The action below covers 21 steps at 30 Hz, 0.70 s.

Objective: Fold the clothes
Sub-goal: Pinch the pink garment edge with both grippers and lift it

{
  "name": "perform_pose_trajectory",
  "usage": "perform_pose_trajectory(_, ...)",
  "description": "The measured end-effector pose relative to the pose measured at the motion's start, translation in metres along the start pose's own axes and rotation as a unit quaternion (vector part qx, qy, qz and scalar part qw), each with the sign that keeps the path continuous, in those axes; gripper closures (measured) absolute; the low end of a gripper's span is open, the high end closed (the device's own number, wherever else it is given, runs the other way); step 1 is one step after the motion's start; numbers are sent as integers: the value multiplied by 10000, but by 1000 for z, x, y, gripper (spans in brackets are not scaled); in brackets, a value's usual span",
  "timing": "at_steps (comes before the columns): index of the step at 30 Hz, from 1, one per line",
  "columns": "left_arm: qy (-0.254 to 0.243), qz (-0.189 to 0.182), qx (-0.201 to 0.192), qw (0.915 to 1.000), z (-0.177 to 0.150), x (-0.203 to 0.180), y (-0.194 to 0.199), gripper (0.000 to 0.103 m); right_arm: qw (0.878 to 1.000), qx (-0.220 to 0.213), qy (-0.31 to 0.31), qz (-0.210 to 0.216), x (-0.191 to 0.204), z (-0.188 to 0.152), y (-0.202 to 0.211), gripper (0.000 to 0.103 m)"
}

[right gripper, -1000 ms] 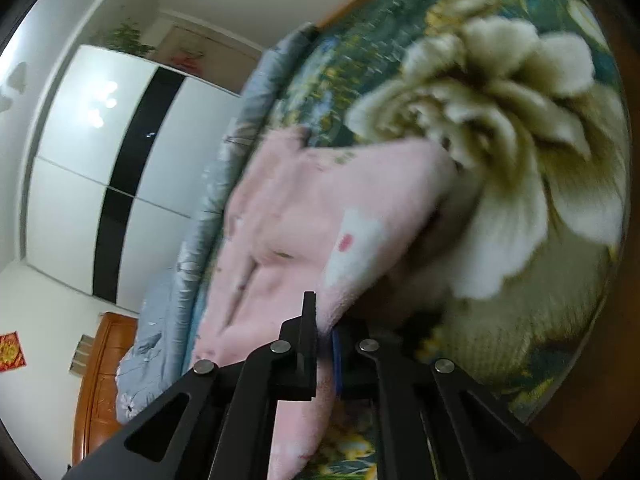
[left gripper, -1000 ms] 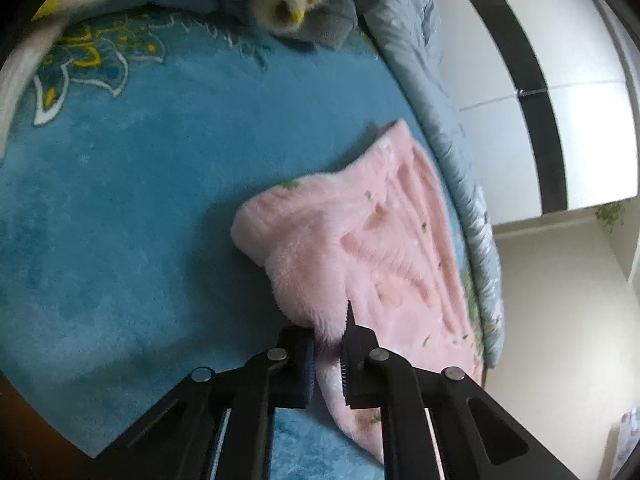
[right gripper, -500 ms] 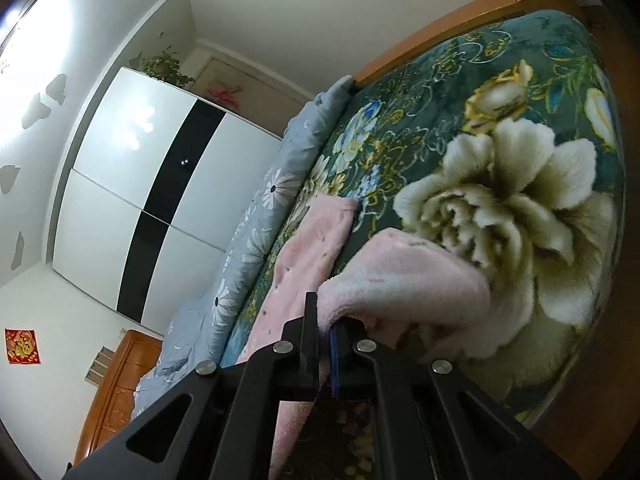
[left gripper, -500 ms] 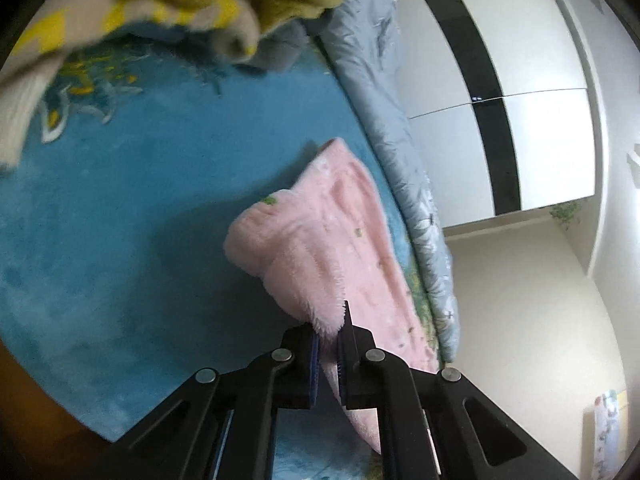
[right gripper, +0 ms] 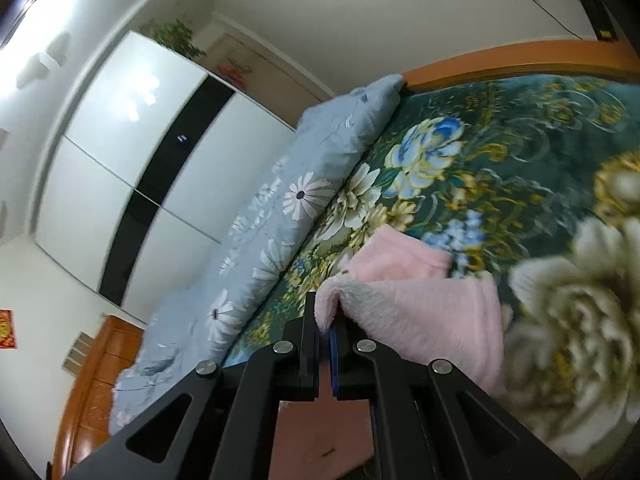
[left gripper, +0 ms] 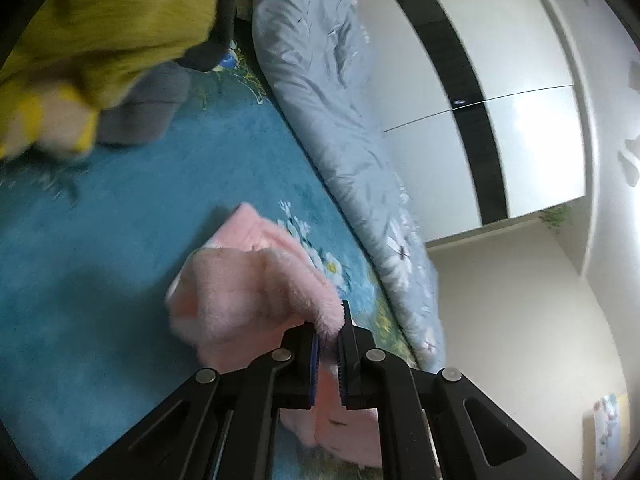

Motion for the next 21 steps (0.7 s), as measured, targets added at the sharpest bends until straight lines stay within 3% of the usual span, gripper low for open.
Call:
perform_pose_trajectory(4, -325, 568, 71, 9978, 30, -9, -57, 95, 9991, 96, 222, -349, 24, 17, -55, 99)
perform_pose_trajectory(11, -538, 1164, 383, 9910, 61, 3, -140, 91, 9940, 164, 575, -916, 43, 30, -145, 99)
perform_pose_trajectory(17, -547, 1454, 671, 9856, 64, 24, -176, 91, 9885, 390, 885, -1162, 32, 16, -195, 98)
perform_pose_trajectory(20, -687, 1485, 756, 9836, 58, 23, -179, 87, 9853, 533, 1022, -1263, 24, 6, -217, 97)
perform_pose_trajectory(21, -737, 1472, 763, 9834, 56, 20, -176, 81, 9842, 563, 1084, -1279, 22, 3, -220, 97)
Point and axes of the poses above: each gripper's, at about its wrist camera, not at the fingertips, and y roughly against the way its jaws point, x to its left, z to its top, the point moved 7 cm from there along -y, roughly the way its jaws point, and after that the axes turned 2 degrees about x, right-handed, at the moved point
